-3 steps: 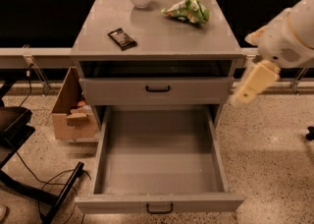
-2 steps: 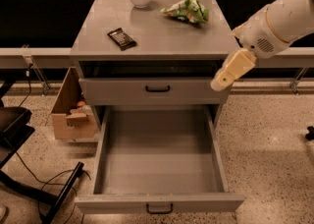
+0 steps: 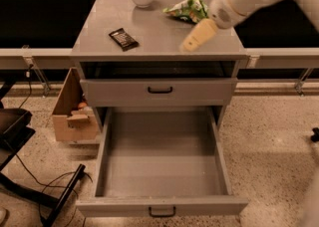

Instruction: Place rxbar chocolate into middle drawer

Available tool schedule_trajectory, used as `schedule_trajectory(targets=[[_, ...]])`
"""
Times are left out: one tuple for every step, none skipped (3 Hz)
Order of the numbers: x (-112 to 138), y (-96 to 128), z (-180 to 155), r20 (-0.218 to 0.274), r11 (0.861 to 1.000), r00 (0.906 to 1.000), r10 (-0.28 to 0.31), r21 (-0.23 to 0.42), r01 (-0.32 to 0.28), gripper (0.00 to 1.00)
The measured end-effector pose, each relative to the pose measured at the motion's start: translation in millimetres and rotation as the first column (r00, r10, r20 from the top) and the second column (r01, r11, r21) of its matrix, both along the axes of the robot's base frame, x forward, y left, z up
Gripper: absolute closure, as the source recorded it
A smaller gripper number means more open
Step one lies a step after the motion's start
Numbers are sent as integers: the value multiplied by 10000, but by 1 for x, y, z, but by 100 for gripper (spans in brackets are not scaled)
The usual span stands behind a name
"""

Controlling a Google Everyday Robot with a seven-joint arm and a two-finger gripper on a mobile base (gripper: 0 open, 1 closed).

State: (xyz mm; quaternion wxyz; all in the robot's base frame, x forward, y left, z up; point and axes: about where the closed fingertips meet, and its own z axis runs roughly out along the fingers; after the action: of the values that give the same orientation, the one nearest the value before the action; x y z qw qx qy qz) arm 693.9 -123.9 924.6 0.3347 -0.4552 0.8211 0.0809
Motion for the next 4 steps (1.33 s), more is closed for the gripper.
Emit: schedule_trajectory(targets=[[23,31,29,249,9983,9993,-267,525,254,0],[25,32,28,268,9978,9990,-346,568,330,0],[54,53,20,200,9924,9962,-853,902,832,0],[98,82,6,-194,9802,9915,-1288,1494,1303,0]])
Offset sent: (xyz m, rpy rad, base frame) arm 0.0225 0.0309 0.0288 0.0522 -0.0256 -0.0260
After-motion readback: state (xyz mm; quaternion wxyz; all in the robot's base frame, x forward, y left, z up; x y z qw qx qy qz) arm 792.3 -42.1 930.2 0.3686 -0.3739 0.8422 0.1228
